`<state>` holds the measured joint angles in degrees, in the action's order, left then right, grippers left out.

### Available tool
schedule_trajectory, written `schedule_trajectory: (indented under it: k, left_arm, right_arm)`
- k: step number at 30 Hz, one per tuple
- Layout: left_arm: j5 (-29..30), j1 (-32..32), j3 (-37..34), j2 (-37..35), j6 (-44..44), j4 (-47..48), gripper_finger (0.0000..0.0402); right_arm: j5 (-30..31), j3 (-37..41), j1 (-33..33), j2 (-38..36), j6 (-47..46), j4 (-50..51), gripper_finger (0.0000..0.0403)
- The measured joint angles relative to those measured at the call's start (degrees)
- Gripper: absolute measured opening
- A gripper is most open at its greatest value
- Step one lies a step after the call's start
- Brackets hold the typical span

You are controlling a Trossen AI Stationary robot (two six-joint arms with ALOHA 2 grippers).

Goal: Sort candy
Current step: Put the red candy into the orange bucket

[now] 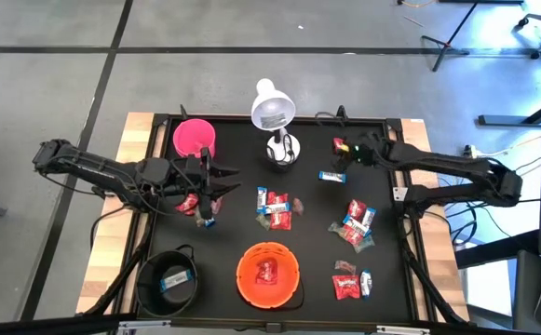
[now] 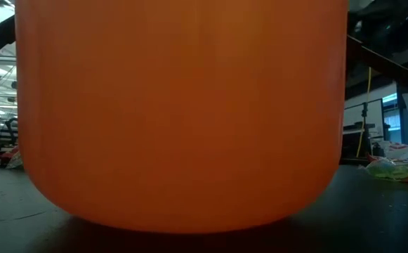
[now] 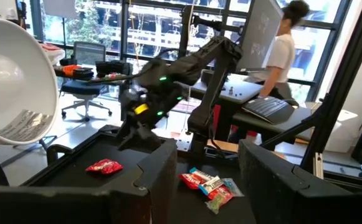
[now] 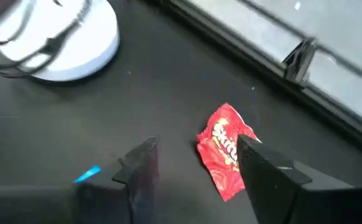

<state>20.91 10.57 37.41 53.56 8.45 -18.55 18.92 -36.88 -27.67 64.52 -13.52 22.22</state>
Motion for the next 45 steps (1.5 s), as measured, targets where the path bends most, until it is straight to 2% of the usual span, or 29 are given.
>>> schedule_trajectory:
  k: [5, 12, 22, 26, 35, 40, 42, 45]
  left_arm:
    - [0.0, 0.0, 0.0, 0.0, 0.0, 0.0, 0.0162]
    - [0.0, 0.0, 0.0, 0.0, 0.0, 0.0, 0.0162]
    - [0.0, 0.0, 0.0, 0.0, 0.0, 0.1, 0.0162]
    - [0.0, 0.0, 0.0, 0.0, 0.0, 0.1, 0.0162]
    - [0.0, 0.0, 0.0, 0.0, 0.0, 0.1, 0.0162]
    - [0.0, 0.0, 0.0, 0.0, 0.0, 0.1, 0.0162]
    - [0.0, 0.0, 0.0, 0.0, 0.0, 0.1, 0.0162]
    - [0.0, 0.0, 0.0, 0.0, 0.0, 0.1, 0.0162]
  right_arm:
    - [-8.5, 0.0, -8.8, 6.1, 2.0, -5.0, 0.0255]
    - [-9.1, 0.0, -16.4, 14.4, 1.5, -7.0, 0.0311]
    - [-10.5, 0.0, -17.4, 22.0, 1.1, -9.4, 0.0316]
    - [-12.6, -0.2, -17.4, 23.1, 1.2, -9.6, 0.0276]
    - [-14.0, -0.1, -17.3, 22.9, 1.8, -9.3, 0.0134]
    - [-18.4, 0.1, -17.4, 20.0, 2.3, -8.1, 0.0064]
    - [-20.5, 0.1, -17.3, 17.7, 2.3, -8.1, 0.0043]
    - [-24.6, 0.1, -17.3, 13.5, 2.3, -8.2, 0.0036]
